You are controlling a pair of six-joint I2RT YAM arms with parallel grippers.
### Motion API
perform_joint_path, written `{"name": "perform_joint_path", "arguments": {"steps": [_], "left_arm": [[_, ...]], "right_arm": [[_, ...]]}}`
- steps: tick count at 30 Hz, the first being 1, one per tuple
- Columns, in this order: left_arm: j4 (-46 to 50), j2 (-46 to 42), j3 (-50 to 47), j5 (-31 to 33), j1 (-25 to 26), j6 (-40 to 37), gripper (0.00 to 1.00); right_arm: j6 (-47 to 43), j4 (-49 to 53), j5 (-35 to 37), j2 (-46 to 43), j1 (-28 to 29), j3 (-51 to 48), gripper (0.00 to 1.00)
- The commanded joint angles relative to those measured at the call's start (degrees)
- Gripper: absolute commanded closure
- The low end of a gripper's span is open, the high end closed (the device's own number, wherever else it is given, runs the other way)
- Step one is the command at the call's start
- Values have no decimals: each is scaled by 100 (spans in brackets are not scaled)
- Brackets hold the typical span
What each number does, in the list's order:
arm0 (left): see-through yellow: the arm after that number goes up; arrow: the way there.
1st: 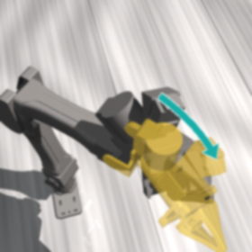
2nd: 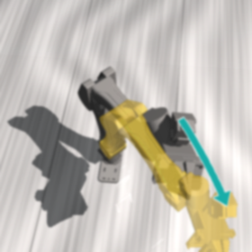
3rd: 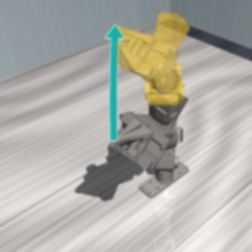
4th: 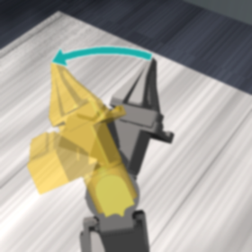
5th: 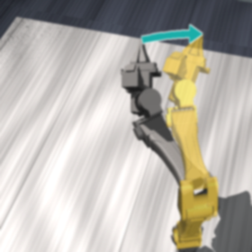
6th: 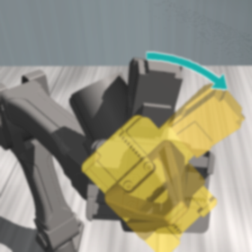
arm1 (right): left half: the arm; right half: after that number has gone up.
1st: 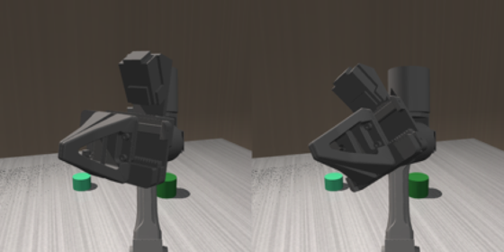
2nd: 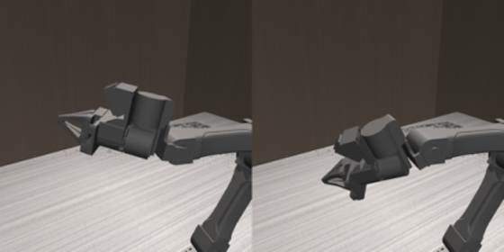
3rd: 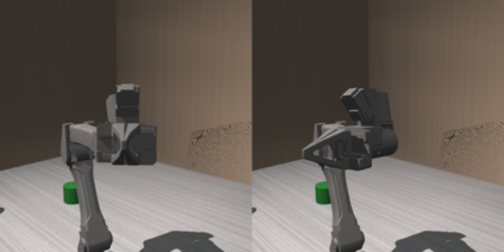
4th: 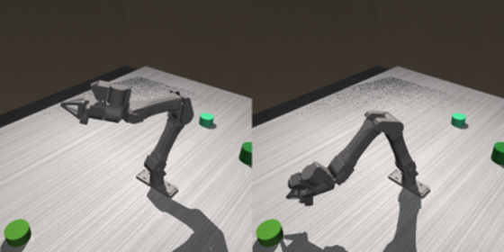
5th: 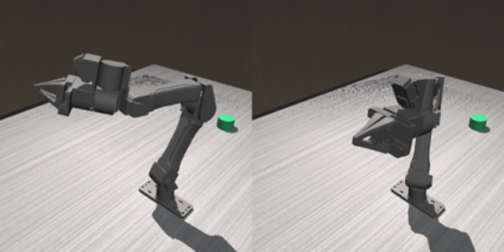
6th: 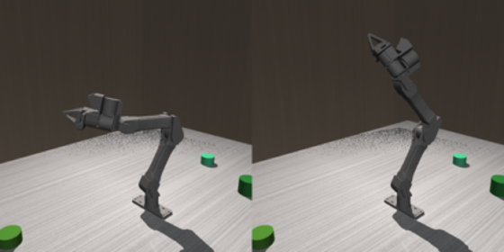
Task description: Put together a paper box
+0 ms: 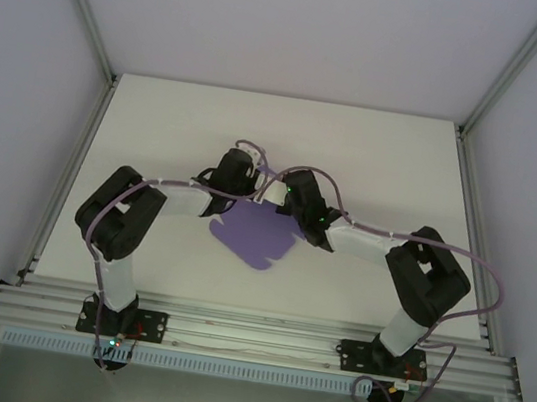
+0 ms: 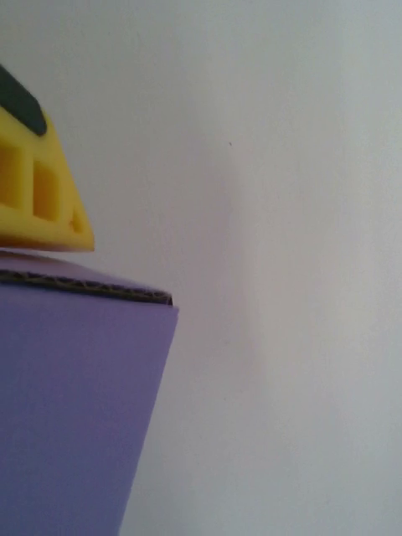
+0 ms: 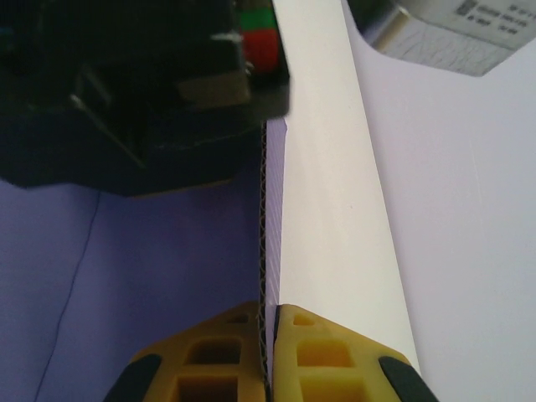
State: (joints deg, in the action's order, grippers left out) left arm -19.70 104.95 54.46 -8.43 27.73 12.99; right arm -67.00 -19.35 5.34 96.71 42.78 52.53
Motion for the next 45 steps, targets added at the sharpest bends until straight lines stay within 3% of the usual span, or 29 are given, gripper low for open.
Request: {"name": "perform_joint_path", "arguments": {"steps": [1,6,13,15,19,23,25,30,38,41,45], "left_arm": [[420,301,223,908,-147,93,100],[1352,568,535,2702,-47,482,100],[1632,618,471,4061,100,1145,100],[1733,625,549,3971,110,1110,100],[1060,321,196,3095,119,730,100],[801,-194,-75,2216,121,537,44],[614,-485,-277,1846,128,429,38],[14,-1105,-888,1353,128,153,36],[-451,-1007,-1150,917,119,-128,45],[-111,-716,-813,974,93,-128,57],[-318,-530,-742,695,92,-215,59]], "right_arm": [[2,396,-147,9,75,32,100],[142,430,-183,-114,72,7,100],[266,354,-156,-159,72,-21,100],[280,358,-152,-156,72,-23,100],[248,287,-28,-93,73,-11,100],[206,116,68,21,68,-21,100],[142,8,126,89,64,-30,100],[159,-377,75,134,44,-125,100],[12,-1551,-142,190,-7,-485,100],[-63,-1875,-332,199,-46,-640,100],[-5,-2010,-776,197,-172,-762,98]]}}
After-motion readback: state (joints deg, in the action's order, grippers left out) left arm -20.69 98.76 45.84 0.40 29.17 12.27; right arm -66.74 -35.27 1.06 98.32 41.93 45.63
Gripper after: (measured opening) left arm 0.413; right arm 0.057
